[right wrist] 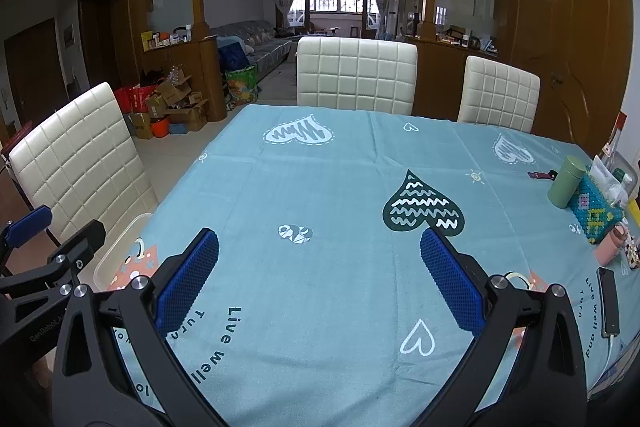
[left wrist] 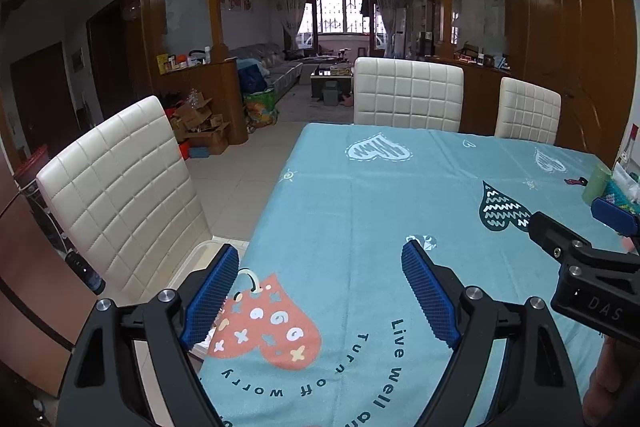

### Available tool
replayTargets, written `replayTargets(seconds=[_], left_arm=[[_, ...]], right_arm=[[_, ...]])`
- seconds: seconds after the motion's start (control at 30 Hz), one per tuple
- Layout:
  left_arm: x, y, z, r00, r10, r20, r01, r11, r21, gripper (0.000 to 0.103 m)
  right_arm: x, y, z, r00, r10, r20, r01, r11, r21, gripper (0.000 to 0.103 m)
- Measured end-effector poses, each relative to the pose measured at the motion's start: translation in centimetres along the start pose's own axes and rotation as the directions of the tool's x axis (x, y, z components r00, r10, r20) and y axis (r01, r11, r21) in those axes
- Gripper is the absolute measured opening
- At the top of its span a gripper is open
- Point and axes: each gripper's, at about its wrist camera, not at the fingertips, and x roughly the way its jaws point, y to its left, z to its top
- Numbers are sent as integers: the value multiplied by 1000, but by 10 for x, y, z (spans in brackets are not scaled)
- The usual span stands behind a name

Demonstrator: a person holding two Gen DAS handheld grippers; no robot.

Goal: Collect trash

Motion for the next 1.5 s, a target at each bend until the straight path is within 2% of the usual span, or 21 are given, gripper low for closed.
replayTargets(seconds=[0.37, 0.73, 1.07, 1.27, 1.37, 1.5], left_arm=[[3, -6, -1, 1000, 27, 6, -27, 1000, 15, 82], [-1, -2, -2, 1000, -7, 6, 7, 1000, -1, 82], [-6, -5, -4, 999, 11, 35, -11, 1000, 13, 81], [-5, -7, -4, 1000, -4, 11, 3, 1000, 11, 82], [-4, -7, -5, 999, 28, 15, -28, 1000, 12, 82], [-2, -6, -4, 1000, 21, 8, -21, 1000, 15, 82]], right_arm=[[-4, 3, -1, 1000, 0, 12, 0, 1000, -10, 99], [-7, 4, 0, 1000, -1, 28, 2, 1000, -11, 99], [-6, 4, 0, 1000, -3, 22, 3, 1000, -6, 99], [-5, 2, 0, 1000, -1, 18, 1, 1000, 2, 99], [-5, 1, 1, 1000, -2, 20, 2, 1000, 2, 99], [-5, 1, 0, 1000, -2, 18, 2, 1000, 2, 99]])
